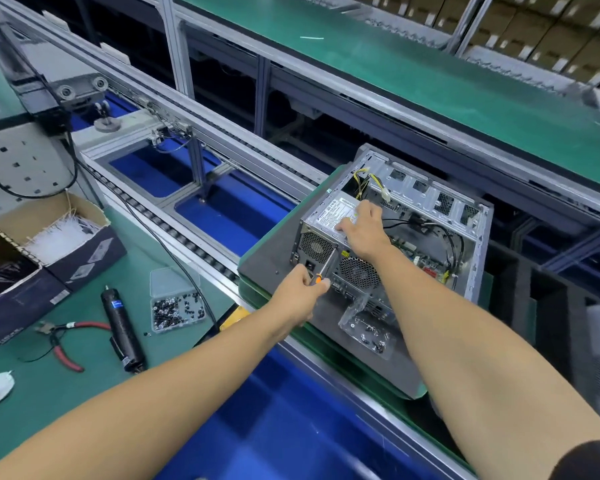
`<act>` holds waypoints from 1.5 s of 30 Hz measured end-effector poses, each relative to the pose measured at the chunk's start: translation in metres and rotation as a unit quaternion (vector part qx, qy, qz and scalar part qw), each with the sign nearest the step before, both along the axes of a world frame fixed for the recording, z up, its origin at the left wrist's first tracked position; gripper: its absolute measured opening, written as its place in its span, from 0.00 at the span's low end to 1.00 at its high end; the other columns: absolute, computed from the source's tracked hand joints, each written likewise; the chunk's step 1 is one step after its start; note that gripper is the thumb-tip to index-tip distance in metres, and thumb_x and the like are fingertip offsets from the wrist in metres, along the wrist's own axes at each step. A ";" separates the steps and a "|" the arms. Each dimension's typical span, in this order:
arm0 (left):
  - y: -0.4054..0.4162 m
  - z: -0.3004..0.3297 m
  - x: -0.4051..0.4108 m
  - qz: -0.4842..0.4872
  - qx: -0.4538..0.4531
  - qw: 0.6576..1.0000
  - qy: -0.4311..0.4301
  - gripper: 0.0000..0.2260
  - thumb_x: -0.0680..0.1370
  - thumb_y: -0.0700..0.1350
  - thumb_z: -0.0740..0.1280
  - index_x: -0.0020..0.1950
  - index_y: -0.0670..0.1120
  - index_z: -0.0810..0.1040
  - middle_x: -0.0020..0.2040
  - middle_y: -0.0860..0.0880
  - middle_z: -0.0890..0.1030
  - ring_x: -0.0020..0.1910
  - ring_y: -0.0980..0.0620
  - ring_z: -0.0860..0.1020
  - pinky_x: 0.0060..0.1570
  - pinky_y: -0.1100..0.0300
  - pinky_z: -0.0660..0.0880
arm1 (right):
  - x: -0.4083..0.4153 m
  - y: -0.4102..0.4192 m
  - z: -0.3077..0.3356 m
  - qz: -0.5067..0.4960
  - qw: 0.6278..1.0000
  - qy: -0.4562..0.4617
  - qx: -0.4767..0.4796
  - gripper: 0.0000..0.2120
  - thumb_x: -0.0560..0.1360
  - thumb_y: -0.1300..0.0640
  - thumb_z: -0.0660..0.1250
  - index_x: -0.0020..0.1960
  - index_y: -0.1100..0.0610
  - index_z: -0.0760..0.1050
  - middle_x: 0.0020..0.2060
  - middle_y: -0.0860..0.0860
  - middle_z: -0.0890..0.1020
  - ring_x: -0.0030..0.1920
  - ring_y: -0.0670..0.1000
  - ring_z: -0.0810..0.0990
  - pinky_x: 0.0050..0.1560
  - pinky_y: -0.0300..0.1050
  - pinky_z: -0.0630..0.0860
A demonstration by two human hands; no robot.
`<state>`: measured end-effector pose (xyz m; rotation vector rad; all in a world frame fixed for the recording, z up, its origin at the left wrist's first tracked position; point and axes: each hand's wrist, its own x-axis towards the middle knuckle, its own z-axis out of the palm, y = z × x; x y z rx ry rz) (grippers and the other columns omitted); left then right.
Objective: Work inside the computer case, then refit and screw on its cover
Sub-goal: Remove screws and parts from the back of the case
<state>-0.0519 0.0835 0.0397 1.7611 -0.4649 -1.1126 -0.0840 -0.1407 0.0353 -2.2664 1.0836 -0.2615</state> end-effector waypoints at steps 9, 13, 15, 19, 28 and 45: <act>-0.004 -0.002 0.000 -0.006 -0.009 0.999 0.049 0.19 0.86 0.54 0.58 0.42 0.43 0.73 0.29 0.48 0.71 0.23 0.53 0.70 0.22 0.64 0.68 | 0.002 -0.002 -0.004 0.020 0.999 0.029 -0.011 0.20 0.78 0.49 0.63 0.65 0.56 0.66 0.69 0.51 0.60 0.59 0.54 0.67 0.56 0.57 0.75; -0.005 -0.001 -0.001 -0.019 0.027 0.990 -0.136 0.19 0.85 0.56 0.59 0.45 0.41 0.73 0.33 0.46 0.77 0.31 0.48 0.75 0.34 0.57 0.72 | 0.003 0.001 -0.001 -0.004 1.000 0.003 0.001 0.23 0.77 0.46 0.65 0.65 0.56 0.63 0.70 0.52 0.60 0.62 0.58 0.69 0.55 0.58 0.75; -0.004 -0.002 -0.001 -0.031 0.062 0.969 -0.236 0.20 0.85 0.57 0.57 0.47 0.41 0.72 0.40 0.46 0.77 0.40 0.45 0.76 0.40 0.53 0.70 | 0.004 0.001 -0.001 0.001 1.000 0.009 -0.005 0.24 0.77 0.46 0.64 0.67 0.56 0.63 0.71 0.52 0.60 0.64 0.59 0.69 0.56 0.59 0.75; -0.005 0.001 -0.009 -0.054 0.149 0.892 -0.424 0.15 0.86 0.57 0.55 0.53 0.45 0.71 0.48 0.47 0.76 0.48 0.42 0.79 0.38 0.53 0.69 | 0.004 0.001 -0.002 -0.003 1.000 0.006 -0.002 0.25 0.77 0.45 0.64 0.67 0.56 0.62 0.72 0.53 0.59 0.64 0.59 0.69 0.58 0.60 0.75; 0.001 -0.004 -0.008 -0.046 0.173 0.845 -0.504 0.14 0.85 0.60 0.56 0.55 0.49 0.67 0.51 0.49 0.72 0.37 0.46 0.72 0.31 0.55 0.66 | 0.002 0.001 -0.001 0.000 1.000 -0.004 0.010 0.21 0.76 0.46 0.64 0.63 0.54 0.63 0.70 0.51 0.60 0.64 0.58 0.67 0.57 0.63 0.77; -0.009 0.002 -0.001 -0.083 0.084 0.929 -0.350 0.14 0.86 0.52 0.58 0.47 0.44 0.66 0.40 0.47 0.74 0.41 0.43 0.73 0.38 0.53 0.66 | 0.004 0.000 -0.001 0.012 1.000 0.015 -0.013 0.21 0.77 0.48 0.63 0.66 0.56 0.67 0.70 0.53 0.60 0.61 0.55 0.66 0.55 0.56 0.74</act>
